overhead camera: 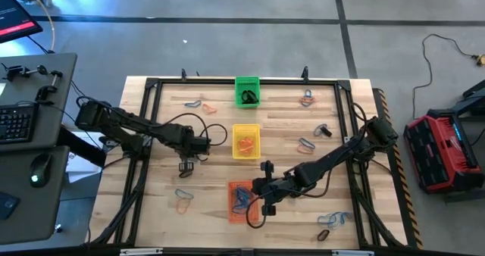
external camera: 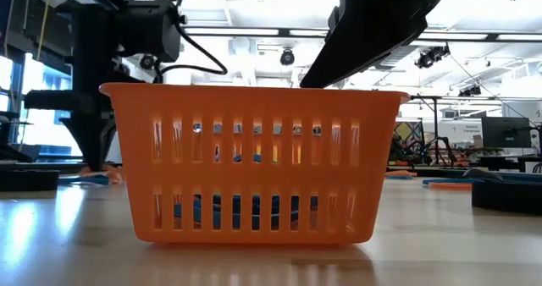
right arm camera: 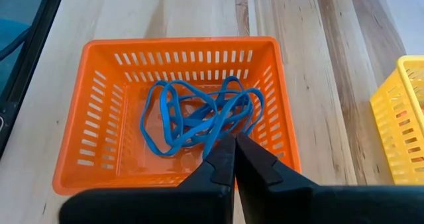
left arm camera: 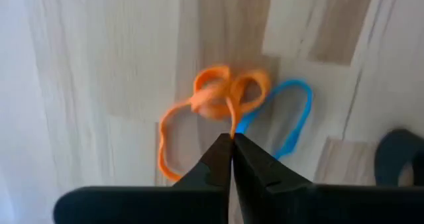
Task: Sort rubber bands into baskets
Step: Put the orange rubber band into the yellow bin
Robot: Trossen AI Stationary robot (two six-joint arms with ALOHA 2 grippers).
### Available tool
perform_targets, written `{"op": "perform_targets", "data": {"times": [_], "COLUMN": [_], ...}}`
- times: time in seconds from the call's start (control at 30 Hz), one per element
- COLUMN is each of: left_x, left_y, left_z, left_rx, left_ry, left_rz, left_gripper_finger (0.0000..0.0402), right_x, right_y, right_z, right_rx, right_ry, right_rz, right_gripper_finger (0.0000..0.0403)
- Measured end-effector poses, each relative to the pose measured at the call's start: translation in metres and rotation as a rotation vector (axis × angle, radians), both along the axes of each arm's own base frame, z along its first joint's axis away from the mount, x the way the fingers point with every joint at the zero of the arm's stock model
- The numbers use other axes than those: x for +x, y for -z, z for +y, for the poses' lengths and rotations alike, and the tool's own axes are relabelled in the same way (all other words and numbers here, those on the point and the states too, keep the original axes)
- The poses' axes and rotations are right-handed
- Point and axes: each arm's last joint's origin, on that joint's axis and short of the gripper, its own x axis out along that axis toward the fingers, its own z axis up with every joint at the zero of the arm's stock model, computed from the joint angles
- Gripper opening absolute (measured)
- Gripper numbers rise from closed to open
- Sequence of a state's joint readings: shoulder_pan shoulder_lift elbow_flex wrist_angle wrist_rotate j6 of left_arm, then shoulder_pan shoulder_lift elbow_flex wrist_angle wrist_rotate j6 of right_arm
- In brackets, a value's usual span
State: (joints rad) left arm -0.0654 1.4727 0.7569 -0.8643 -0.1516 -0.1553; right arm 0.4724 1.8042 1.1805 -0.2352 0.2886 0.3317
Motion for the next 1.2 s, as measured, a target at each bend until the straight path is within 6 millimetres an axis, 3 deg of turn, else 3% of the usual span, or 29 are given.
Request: {"op": "perform_targets", "data": {"times": [0.6, 0.93, 1.2], "left_x": [0.017, 0.027, 0.028], "left_y": [-0.036, -0.056, -0.075], "left_z": [-0.002, -0.001, -0.006], "left_rx": [-0.017, 0.039, 0.037], "left_ry": [-0.001, -0.068, -0.127], "left_rz": [-0.022, -0.15, -0.344], "left_gripper_finger": [0.0, 0.0, 0.0], "right_x": [0.0, 0.0, 0.015], "right_y": [0.0, 0.0, -0.01], "right_z": [0.0, 0.0, -0.011], "right_rx": [0.003, -0.012, -0.06], "right_ry": [-0.005, 0.005, 0.087], "right_rz": [0.006, 0.0, -0.169], "right_gripper_finger": [0.0, 0.0, 0.0]}}
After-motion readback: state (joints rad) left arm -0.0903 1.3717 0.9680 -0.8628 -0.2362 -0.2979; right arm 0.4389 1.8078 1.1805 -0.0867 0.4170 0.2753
